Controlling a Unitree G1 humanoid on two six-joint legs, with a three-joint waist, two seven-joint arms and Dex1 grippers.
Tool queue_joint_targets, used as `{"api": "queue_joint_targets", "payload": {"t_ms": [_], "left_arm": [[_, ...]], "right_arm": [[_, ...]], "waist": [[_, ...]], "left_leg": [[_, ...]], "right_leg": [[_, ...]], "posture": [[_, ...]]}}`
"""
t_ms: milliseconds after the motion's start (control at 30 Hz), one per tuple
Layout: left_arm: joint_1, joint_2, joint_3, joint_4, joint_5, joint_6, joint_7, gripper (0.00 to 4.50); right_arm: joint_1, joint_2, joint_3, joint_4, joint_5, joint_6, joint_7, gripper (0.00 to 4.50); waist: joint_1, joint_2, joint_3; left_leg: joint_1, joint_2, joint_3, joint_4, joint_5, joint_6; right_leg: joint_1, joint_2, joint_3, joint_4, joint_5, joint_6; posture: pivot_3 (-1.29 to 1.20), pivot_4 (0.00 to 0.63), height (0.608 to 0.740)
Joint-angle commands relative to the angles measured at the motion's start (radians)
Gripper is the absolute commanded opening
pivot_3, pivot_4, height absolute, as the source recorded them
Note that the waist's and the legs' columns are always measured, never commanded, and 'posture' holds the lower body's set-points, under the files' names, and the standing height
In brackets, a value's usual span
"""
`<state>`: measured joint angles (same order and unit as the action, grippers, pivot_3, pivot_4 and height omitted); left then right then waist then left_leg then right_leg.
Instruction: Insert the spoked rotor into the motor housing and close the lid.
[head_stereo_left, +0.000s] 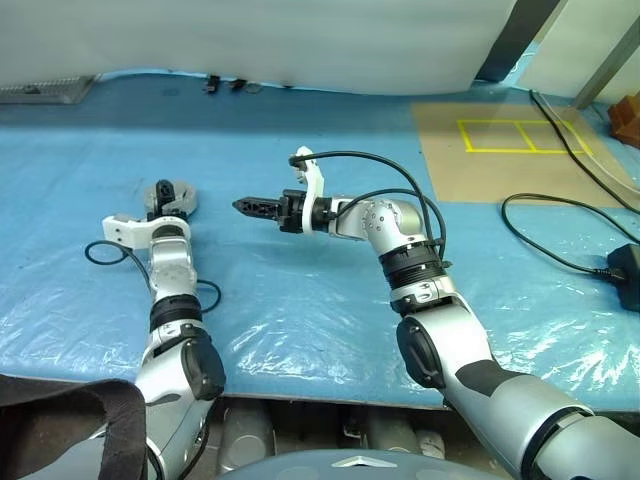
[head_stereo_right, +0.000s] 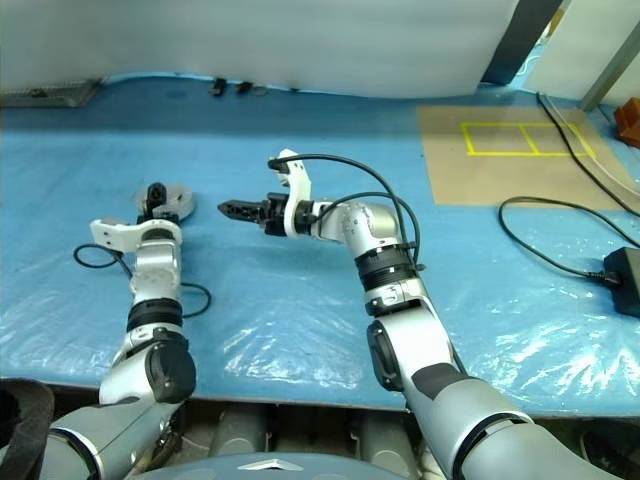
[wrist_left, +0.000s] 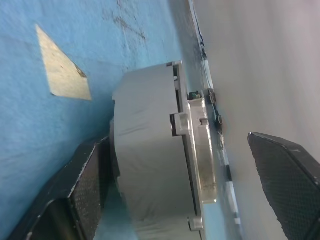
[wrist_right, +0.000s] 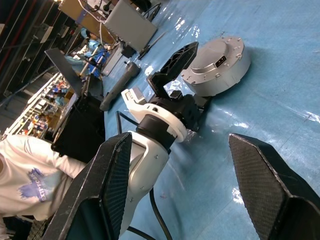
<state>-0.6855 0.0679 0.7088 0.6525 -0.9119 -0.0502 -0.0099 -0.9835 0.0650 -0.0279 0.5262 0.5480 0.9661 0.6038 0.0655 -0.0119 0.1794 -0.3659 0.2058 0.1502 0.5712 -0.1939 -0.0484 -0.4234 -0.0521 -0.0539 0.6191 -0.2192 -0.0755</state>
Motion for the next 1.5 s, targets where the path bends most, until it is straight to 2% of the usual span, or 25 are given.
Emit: {"api": "queue_joint_targets", "payload": {"t_ms": [33,167,333,433,667,867,1033,1167,1500], "left_arm": [[0.052,0.003,-0.032,-0.064,0.113,-0.072,0.068,4.46],[0.098,0.019,-0.113,-0.099,0.275,-0.134,0.117,4.46],[0.145,0.035,-0.172,-0.123,0.383,-0.16,0.112,4.46],[0.212,0.043,-0.219,-0.216,0.396,-0.175,-0.002,4.46],[0.424,0.071,-0.319,-0.522,0.317,-0.106,-0.292,4.46],[0.616,0.19,-0.442,-0.714,0.34,-0.057,-0.549,4.46],[0.652,0.26,-0.518,-0.739,0.38,-0.047,-0.667,4.46],[0.622,0.295,-0.588,-0.707,0.436,-0.042,-0.733,4.5],[0.609,0.33,-0.636,-0.735,0.465,0.029,-0.771,4.5]], "right_arm": [[-0.006,0.003,-0.009,-0.034,0.004,-0.015,0.003,3.21],[-0.007,0.004,-0.007,-0.032,0.004,-0.017,0.005,3.21],[-0.007,0.005,-0.01,-0.035,0.004,-0.023,0.004,3.21],[0.005,-0.003,-0.011,-0.059,-0.007,-0.076,0.007,3.21],[0.125,-0.094,0.127,-0.18,-0.191,-0.419,0.072,3.21],[0.263,-0.215,0.212,-0.274,-0.309,-0.645,0.157,3.21],[0.354,-0.295,0.219,-0.335,-0.322,-0.711,0.235,3.21],[0.426,-0.356,0.213,-0.359,-0.346,-0.763,0.253,4.43],[0.562,-0.457,0.192,-0.447,-0.326,-0.739,0.308,4.47]], "waist": [[-0.001,0.0,0.0],[0.001,0.0,0.0],[0.004,0.0,0.0],[0.004,0.0,0.0],[0.004,0.0,0.0],[0.003,0.0,0.0],[0.004,0.0,0.0],[0.003,0.0,0.0],[-0.003,0.0,0.0]], "left_leg": [[0.0,0.0,0.0,0.0,0.0,0.0],[0.0,0.0,0.0,-0.001,0.0,0.0],[-0.001,0.0,0.0,0.0,0.0,0.0],[-0.001,0.0,0.0,0.0,0.0,0.0],[-0.002,0.0,0.0,-0.001,0.0,0.0],[-0.001,0.0,0.001,0.0,0.0,0.0],[0.0,0.0,0.001,0.0,0.0,0.001],[0.0,0.0,0.001,0.0,0.0,0.001],[0.001,0.0,0.002,0.0,0.0,0.001]], "right_leg": [[0.0,0.0,0.0,0.0,0.0,0.0],[0.0,0.0,0.0,-0.001,0.0,0.0],[0.0,0.0,0.0,-0.001,0.0,0.0],[0.0,0.0,0.0,-0.001,0.0,0.0],[0.0,-0.001,-0.001,-0.002,0.0,0.0],[0.0,-0.001,-0.001,-0.001,-0.003,-0.004],[0.0,-0.001,0.0,-0.001,-0.003,-0.004],[0.001,-0.001,0.0,-0.001,-0.003,-0.004],[0.001,0.0,0.0,0.0,-0.003,-0.005]], "posture": [[0.0,0.15,0.74],[0.0,0.15,0.74],[0.0,0.15,0.74],[0.0,0.15,0.74],[0.0,0.15,0.74],[0.0,0.15,0.74],[0.0,0.15,0.74],[0.0,0.15,0.74],[0.0,0.15,0.74]]}}
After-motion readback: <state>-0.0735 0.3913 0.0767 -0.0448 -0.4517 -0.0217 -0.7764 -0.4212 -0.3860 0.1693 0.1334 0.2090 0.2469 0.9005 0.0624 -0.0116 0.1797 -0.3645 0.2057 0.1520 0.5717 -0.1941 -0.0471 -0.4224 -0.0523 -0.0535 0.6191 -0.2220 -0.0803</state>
